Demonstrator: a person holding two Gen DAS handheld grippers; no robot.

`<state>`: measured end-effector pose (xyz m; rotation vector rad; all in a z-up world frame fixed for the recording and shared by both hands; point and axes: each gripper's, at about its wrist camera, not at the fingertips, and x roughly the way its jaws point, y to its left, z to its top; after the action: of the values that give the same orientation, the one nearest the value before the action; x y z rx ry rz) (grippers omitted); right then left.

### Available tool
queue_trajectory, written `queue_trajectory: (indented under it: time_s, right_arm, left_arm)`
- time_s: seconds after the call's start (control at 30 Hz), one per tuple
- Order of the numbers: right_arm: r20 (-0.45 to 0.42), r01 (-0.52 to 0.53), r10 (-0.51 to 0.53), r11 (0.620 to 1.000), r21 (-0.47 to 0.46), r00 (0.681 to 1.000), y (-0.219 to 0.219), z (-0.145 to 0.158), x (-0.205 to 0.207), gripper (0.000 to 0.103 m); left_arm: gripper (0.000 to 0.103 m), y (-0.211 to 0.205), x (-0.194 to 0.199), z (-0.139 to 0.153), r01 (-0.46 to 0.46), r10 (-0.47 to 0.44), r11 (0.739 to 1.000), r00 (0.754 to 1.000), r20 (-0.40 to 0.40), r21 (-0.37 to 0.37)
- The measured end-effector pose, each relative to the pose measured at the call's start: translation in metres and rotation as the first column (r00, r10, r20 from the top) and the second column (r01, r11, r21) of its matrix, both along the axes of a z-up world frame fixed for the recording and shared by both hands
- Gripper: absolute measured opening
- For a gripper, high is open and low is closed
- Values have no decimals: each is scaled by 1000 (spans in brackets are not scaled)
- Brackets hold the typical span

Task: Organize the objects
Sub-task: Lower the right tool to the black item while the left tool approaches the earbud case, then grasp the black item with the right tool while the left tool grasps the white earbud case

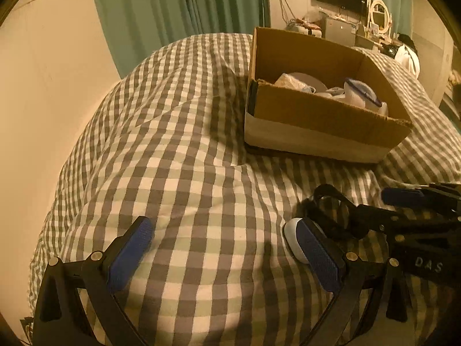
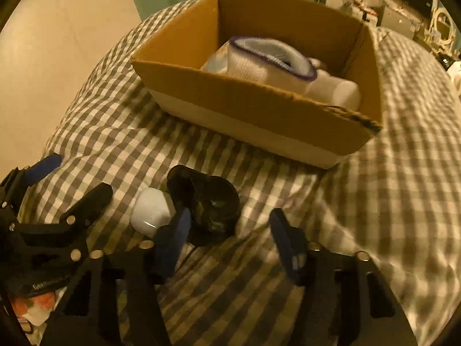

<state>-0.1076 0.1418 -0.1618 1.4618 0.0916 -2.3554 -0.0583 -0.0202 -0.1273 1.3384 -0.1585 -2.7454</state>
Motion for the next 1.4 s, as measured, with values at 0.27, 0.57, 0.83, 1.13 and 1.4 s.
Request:
queue_trajectory:
  time_s: [0.27, 0.57, 0.83, 1.13, 1.4]
  right_arm:
    - [93, -31, 30, 999, 10, 995, -10, -26, -11, 11]
    - [-88, 92, -94, 996, -23, 992, 27, 16, 19, 5]
    - [-150, 136, -143, 989, -53, 978, 53, 38, 31, 5]
    - [-113, 175, -184, 981, -86, 976, 70, 31, 26, 5]
    - [-113, 175, -184, 981, -80, 977, 71, 30, 29, 5]
  left_arm:
    - [103, 12, 0, -3, 14, -14, 998, 1000, 8, -65]
    - [103, 48, 1, -5, 109, -106, 990, 994, 41, -94]
    - [103, 88, -13, -31, 260, -252, 965, 959, 132, -41]
    - [59, 94, -32, -61, 308, -311, 950, 918, 247, 51]
    - [59, 89, -18, -44, 278, -277, 960, 947, 166, 14]
